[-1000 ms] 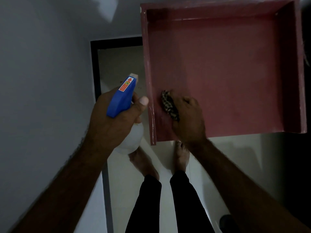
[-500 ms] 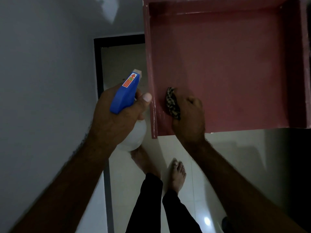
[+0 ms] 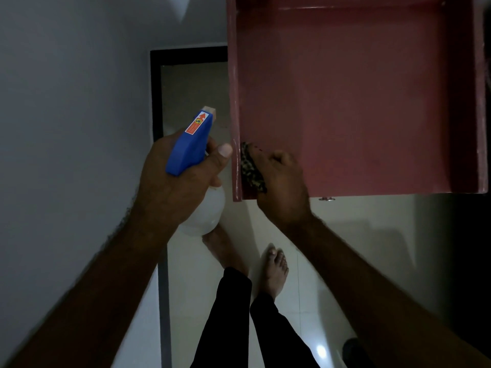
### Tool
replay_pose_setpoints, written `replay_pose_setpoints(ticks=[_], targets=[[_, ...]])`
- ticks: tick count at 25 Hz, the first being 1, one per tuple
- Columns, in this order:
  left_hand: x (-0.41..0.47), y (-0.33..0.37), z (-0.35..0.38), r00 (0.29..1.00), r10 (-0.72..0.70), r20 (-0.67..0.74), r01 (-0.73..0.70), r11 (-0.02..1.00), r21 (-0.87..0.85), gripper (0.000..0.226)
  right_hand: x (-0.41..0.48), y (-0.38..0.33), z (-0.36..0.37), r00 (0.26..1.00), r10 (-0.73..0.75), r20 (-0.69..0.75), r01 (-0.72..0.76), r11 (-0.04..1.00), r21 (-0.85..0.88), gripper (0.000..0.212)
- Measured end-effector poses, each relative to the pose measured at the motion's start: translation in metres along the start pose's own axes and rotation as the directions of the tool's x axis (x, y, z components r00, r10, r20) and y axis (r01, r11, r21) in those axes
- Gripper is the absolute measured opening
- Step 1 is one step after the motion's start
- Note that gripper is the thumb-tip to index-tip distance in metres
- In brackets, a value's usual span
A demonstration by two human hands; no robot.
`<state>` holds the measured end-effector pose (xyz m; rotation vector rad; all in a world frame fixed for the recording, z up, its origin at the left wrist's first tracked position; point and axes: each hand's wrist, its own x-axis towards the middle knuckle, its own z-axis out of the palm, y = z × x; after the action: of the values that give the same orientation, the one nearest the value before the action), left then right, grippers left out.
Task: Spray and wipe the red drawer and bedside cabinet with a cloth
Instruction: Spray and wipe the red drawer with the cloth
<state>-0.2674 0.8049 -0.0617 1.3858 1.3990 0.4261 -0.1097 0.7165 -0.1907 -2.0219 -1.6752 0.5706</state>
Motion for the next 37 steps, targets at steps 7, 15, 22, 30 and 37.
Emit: replay_pose_setpoints(ticks=[7,15,22,30,37], targets=[[-0.011,-0.003,0.004,1.0,-0.006,0.022,0.006,1.0,0.011,0.032,-0.006,0.007,0.003,0.985,0.133,-0.111,-0.134,0.991,-0.003,0.072],[-0.019,-0.006,0.006,1.0,-0.023,-0.002,0.023,1.0,0.003,0.031,-0.012,0.014,-0.003,0.985,0.17,-0.027,-0.169,0.985,0.018,0.09],[-0.029,-0.01,0.01,0.999,-0.028,-0.029,0.028,0.999,-0.022,0.04,-0.045,0.004,0.0,0.998,0.039,0.055,-0.043,0.997,0.069,0.083],[-0.033,-0.01,0.009,0.999,-0.047,0.012,0.047,0.999,-0.024,0.037,-0.041,0.01,0.0,1.0,-0.004,0.026,0.003,0.999,0.049,0.08],[0.005,-0.008,-0.004,0.998,-0.057,-0.003,0.057,0.998,-0.034,0.033,0.018,0.008,0.006,0.995,0.075,-0.072,-0.07,0.995,0.073,0.088]])
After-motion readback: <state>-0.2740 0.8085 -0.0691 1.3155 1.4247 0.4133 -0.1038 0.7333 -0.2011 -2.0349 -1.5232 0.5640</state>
